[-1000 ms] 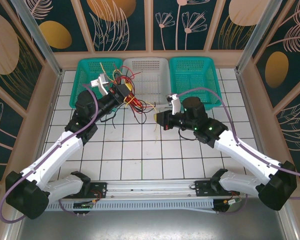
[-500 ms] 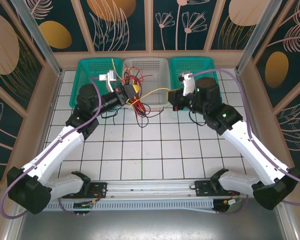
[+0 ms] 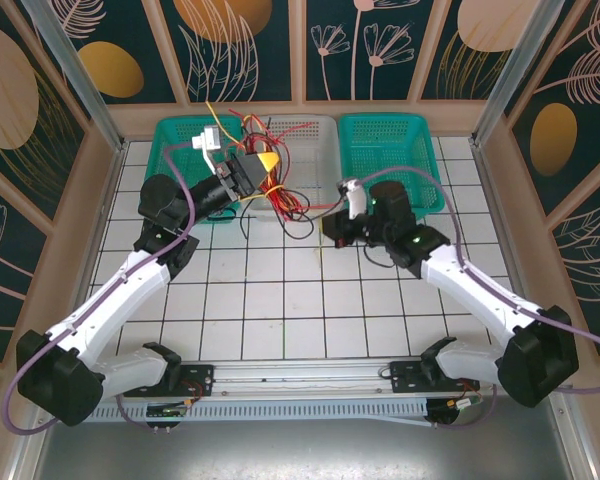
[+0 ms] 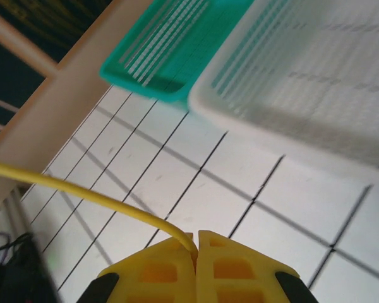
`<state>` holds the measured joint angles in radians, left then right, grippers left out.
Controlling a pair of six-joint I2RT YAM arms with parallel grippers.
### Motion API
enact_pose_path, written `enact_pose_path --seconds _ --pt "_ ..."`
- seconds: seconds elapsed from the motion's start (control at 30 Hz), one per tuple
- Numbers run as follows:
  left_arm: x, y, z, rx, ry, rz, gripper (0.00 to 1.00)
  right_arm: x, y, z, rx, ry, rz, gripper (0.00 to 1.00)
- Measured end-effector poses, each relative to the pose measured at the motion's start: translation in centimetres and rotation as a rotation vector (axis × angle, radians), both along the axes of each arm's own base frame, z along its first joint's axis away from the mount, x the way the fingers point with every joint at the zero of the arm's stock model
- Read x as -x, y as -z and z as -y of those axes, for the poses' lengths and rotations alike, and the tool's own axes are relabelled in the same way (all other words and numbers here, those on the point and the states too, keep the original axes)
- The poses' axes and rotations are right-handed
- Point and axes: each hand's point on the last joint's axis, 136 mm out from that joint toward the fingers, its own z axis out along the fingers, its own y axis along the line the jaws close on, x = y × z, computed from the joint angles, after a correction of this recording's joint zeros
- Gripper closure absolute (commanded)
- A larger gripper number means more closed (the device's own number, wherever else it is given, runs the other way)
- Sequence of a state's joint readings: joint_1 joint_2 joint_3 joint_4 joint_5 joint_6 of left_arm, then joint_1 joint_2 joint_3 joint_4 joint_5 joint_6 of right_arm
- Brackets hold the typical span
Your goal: Untangle the cables
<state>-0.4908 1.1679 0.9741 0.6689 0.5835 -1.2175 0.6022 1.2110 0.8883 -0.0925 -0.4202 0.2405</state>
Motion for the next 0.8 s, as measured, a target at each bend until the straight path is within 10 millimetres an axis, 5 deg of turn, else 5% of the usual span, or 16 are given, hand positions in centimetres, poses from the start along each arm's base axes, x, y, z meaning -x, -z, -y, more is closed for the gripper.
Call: enact_pose_path --seconds 0.17,0.4,0.5,0.63,0.8 --pt "-2.0 -0.7 -2.4 0.008 -0.218 0.019 1.00 3.3 0.8 -2.3 -0.069 -0.057 -0.026 1.00" --pt "-2.8 -0.9 -10.9 -0.056 -0.766 0.157 1.00 6.3 -2.0 -0.7 -0.159 -0.016 -0.021 1.00" --pt "-3.7 1.2 -12.9 -0.099 -0.908 0.155 1.00 7.5 -3.7 0.0 -0.186 -0.011 -0.008 1.00" --pt "-5.6 4.9 -13.2 -0.200 -0.978 0.112 1.00 7.8 -6.1 1.7 -0.198 0.047 0.028 1.00" --pt "-6.0 8.8 -13.8 -0.276 -1.015 0.051 1.00 5.4 -12.9 5.7 -0.245 0.215 0.147 1.00"
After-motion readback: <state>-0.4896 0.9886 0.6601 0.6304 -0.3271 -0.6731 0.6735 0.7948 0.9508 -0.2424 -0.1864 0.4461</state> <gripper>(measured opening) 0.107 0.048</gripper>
